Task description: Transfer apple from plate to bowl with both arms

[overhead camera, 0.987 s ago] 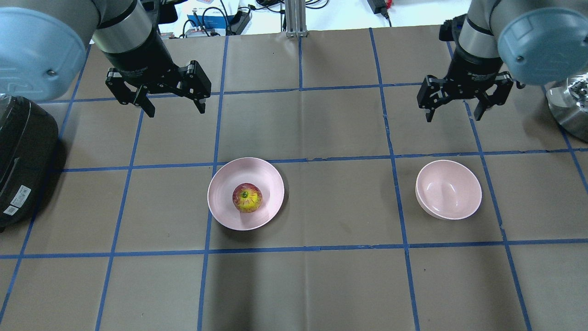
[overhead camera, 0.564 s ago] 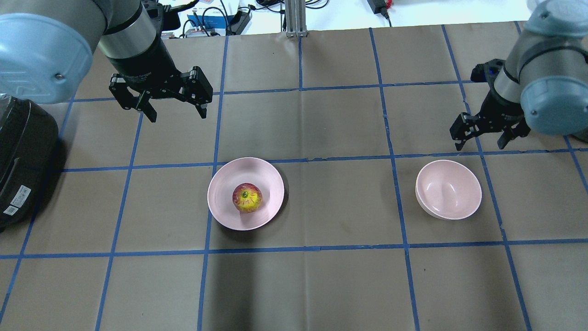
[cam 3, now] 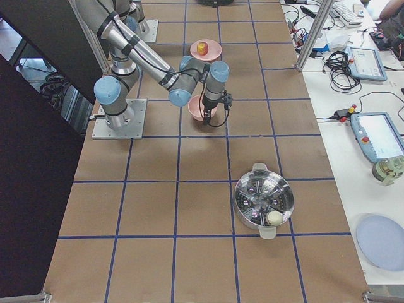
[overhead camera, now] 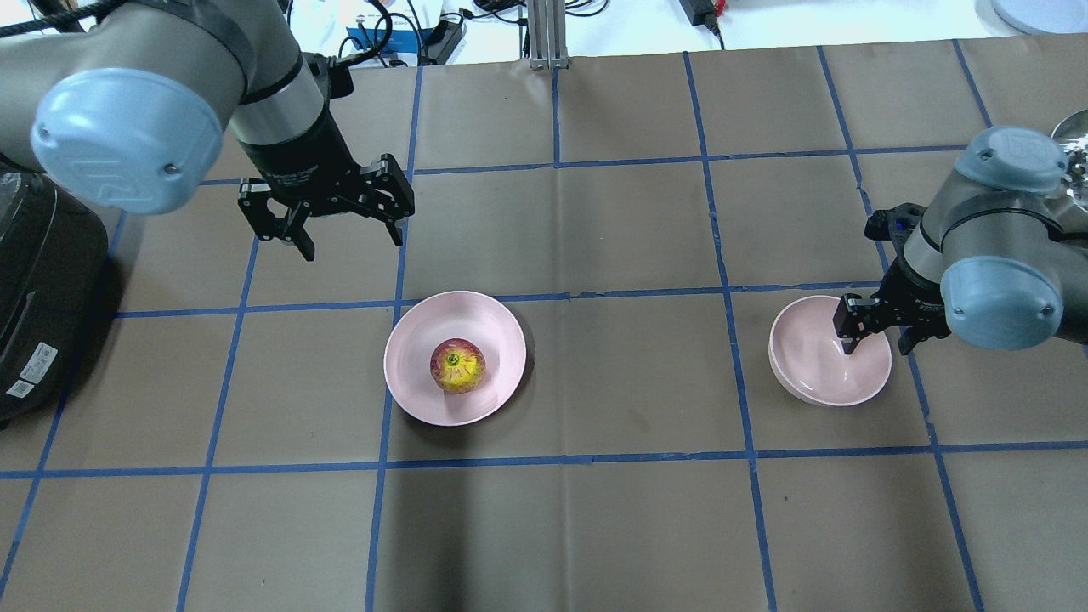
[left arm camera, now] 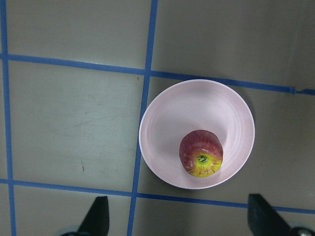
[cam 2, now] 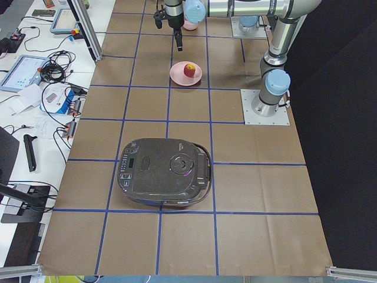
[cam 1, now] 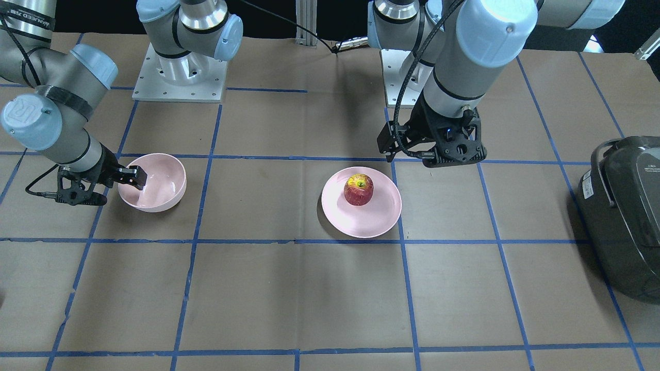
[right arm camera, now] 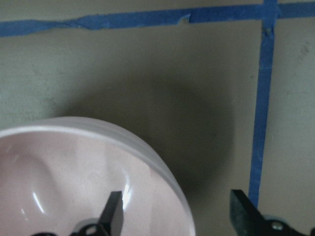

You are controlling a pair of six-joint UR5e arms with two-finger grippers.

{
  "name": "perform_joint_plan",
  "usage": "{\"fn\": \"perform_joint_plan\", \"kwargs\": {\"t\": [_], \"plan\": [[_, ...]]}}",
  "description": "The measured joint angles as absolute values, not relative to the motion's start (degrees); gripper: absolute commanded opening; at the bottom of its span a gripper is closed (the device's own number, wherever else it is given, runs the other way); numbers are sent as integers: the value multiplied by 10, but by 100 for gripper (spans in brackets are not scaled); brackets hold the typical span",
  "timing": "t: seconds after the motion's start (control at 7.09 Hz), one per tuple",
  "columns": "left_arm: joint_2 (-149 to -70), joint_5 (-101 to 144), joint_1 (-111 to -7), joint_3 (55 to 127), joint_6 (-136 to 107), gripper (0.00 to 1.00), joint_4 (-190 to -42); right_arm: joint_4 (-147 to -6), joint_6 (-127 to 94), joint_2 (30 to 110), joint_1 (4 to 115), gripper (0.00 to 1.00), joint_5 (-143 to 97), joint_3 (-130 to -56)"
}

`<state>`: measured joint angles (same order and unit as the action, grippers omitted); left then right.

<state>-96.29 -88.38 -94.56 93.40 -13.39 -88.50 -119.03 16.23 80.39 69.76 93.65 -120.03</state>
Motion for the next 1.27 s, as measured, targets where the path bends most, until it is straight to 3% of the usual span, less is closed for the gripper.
{"fn": "perform_joint_plan", "kwargs": {"t": [0.56, 1.27], "plan": [[-996, -882, -1011, 1064, -231, 100, -708, -1104, 142, 822, 710, 0, 882, -1147], [-1038, -888, -1034, 1131, -155, 100, -587, -1106, 34, 814, 840, 0, 817, -1139]]}}
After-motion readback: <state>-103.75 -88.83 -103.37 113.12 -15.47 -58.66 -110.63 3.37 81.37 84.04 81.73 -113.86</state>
